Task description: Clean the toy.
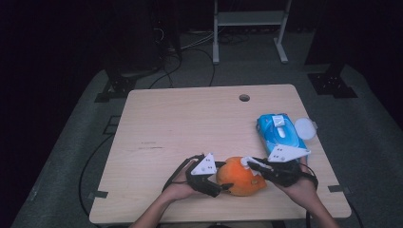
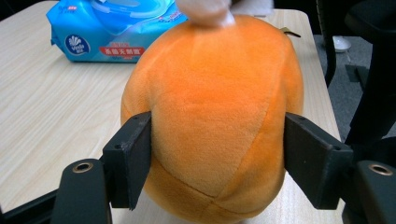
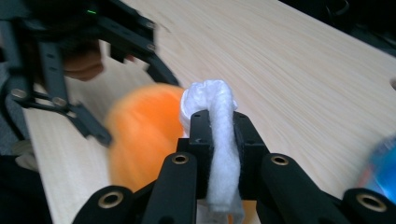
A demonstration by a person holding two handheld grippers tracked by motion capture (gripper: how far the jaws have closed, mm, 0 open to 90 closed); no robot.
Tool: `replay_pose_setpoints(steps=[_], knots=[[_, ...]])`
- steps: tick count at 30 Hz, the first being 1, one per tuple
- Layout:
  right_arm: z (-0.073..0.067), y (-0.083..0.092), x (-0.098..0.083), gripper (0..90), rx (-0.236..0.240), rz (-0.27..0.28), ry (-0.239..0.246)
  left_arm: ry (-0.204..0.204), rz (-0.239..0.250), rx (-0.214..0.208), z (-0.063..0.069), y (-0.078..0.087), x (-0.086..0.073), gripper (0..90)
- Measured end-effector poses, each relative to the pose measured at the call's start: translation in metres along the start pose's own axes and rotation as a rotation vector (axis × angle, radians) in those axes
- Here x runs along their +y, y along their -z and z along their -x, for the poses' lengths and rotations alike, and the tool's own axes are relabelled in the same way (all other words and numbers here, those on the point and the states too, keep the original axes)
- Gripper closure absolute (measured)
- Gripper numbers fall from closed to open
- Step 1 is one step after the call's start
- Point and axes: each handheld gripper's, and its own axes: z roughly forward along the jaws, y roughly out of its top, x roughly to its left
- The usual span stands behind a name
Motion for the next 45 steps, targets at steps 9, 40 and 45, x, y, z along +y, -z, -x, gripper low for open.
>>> replay_pose_setpoints(steps=[9,40,45], knots=[[-0.014,-0.009,-0.003,80.0,0.090,-0.017,0.029,0.272,0.011,-0.113,-0.019,0.001,0.001,8.0],[-0.016,-0.034,0.004,79.9,-0.048,-0.028,0.057,0.086,-0.022,0.101,-0.025,0.005,-0.003,21.0],[-0.038,-0.032,0.015,79.9,0.011,0.011,0.103,-0.095,-0.049,0.104,-0.009,-0.002,0.009,21.5]])
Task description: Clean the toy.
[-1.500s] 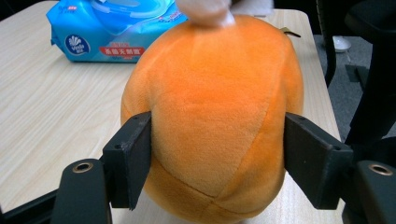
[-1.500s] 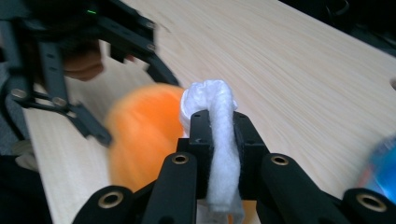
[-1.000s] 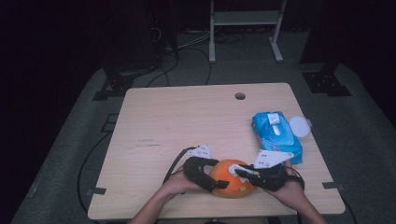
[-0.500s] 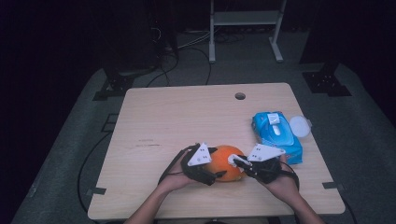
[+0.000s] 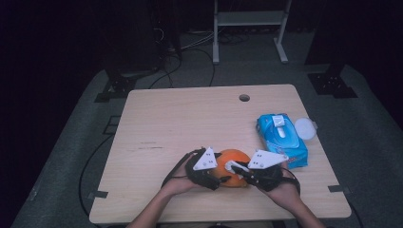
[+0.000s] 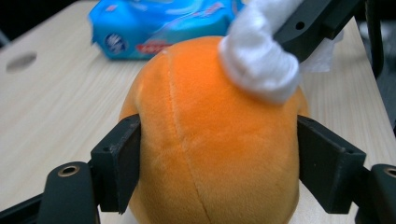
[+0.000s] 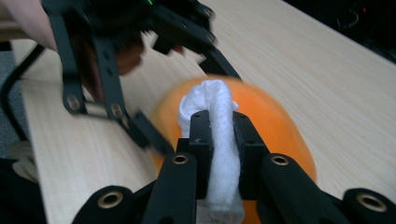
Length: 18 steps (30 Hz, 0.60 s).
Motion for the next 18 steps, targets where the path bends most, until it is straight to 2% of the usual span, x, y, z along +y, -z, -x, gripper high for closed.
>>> replay_pose_setpoints(steps=[1,4,7,11,13,15,16,18], knots=[[0.000,0.000,0.001,80.0,-0.006,-0.004,0.006,0.007,-0.001,-0.001,-0.001,0.000,0.000,18.8],[0.007,-0.001,-0.003,80.0,-0.025,-0.007,-0.007,0.094,0.017,-0.013,-0.009,0.003,-0.006,9.6],[0.016,0.001,-0.008,80.0,-0.033,-0.006,-0.042,0.134,0.040,-0.021,-0.012,0.006,-0.009,8.9],[0.020,0.003,-0.009,79.9,-0.056,-0.005,-0.045,0.178,0.000,-0.035,-0.014,0.002,-0.013,10.7],[0.020,0.003,-0.009,80.0,-0.061,-0.006,-0.047,0.170,0.008,-0.018,-0.014,0.002,-0.013,19.7],[0.015,0.002,-0.007,80.0,-0.065,-0.002,-0.041,0.164,0.019,-0.002,-0.012,0.003,-0.010,25.0],[0.011,0.002,-0.005,80.0,-0.061,0.003,-0.036,0.153,0.020,0.005,-0.011,0.003,-0.008,26.8],[0.001,-0.001,-0.001,80.0,-0.041,0.015,-0.012,0.106,0.012,0.015,-0.007,0.001,-0.002,28.2]])
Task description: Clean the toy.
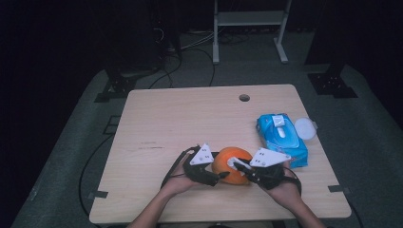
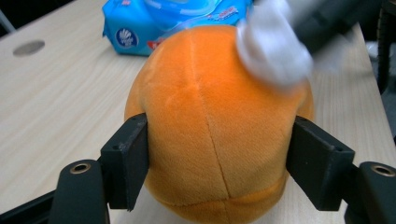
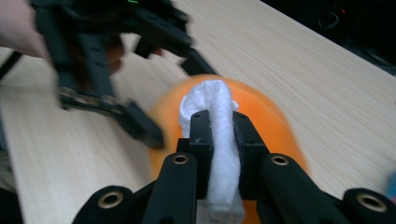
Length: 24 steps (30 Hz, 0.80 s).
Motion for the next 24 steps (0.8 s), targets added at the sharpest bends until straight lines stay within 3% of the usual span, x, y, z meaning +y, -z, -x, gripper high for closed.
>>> replay_pose_setpoints(steps=[2,5,10,15,17,20,22,24], knots=[[-0.011,-0.003,0.004,80.0,0.038,0.001,0.027,-0.037,-0.003,0.006,0.005,-0.002,0.003,28.3],[-0.019,-0.007,0.006,80.0,0.036,-0.010,0.060,-0.070,-0.016,0.018,0.007,-0.002,0.003,28.1],[-0.003,0.001,0.004,80.0,-0.010,0.003,0.019,-0.036,-0.002,0.010,0.003,-0.002,-0.002,27.6],[0.011,0.008,0.000,80.0,-0.054,0.003,-0.008,-0.053,-0.001,0.017,0.007,-0.003,0.001,27.3],[0.003,0.005,0.002,80.0,-0.047,0.003,0.013,-0.094,-0.010,0.028,0.011,-0.004,0.004,27.2],[-0.015,-0.004,0.005,80.0,0.000,-0.005,0.052,-0.174,-0.033,0.042,0.020,-0.005,0.006,26.6],[-0.021,-0.007,0.007,80.0,0.012,-0.008,0.076,-0.187,-0.037,0.044,0.020,-0.005,0.005,26.5],[-0.019,-0.007,0.007,80.0,0.005,-0.010,0.077,-0.174,-0.028,0.036,0.019,-0.005,0.004,26.5]])
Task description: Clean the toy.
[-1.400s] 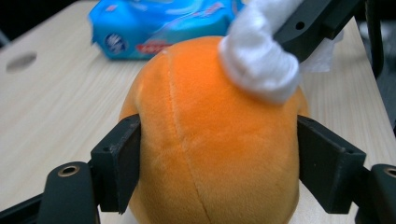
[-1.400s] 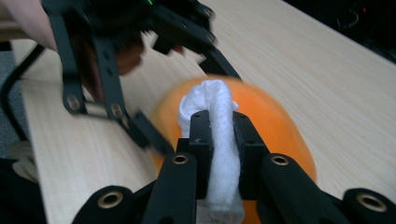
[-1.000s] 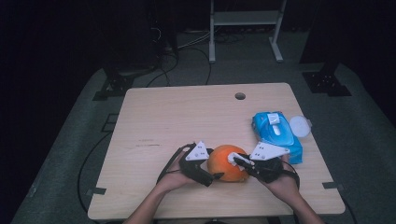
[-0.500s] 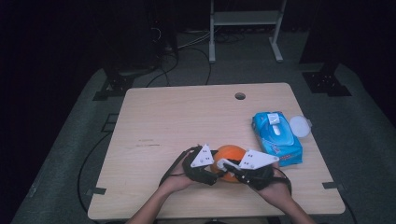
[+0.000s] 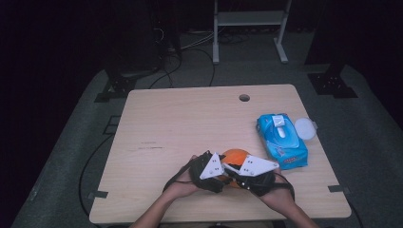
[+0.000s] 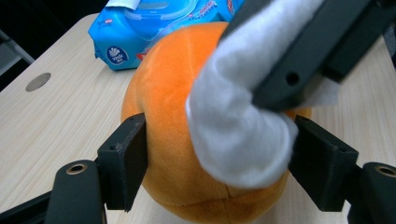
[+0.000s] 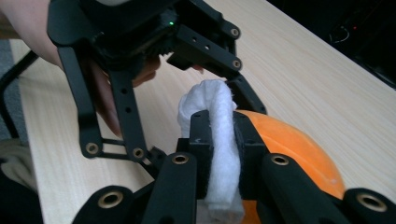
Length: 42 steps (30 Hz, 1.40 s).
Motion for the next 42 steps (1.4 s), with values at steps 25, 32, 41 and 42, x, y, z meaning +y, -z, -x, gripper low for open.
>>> replay_pose_setpoints(steps=[25,32,41,42], knots=[[0.031,0.010,-0.014,80.0,-0.080,-0.008,-0.076,0.127,-0.015,-0.045,-0.019,0.003,-0.020,24.9],[0.036,0.005,-0.020,80.0,-0.071,-0.011,-0.127,0.185,0.039,-0.078,-0.021,0.004,-0.012,11.8],[0.031,0.003,-0.020,79.9,-0.066,-0.025,-0.096,0.191,-0.005,-0.066,-0.029,0.009,-0.027,23.4],[0.035,0.003,-0.023,79.9,-0.071,-0.033,-0.108,0.192,-0.005,-0.066,-0.030,0.009,-0.028,23.4]])
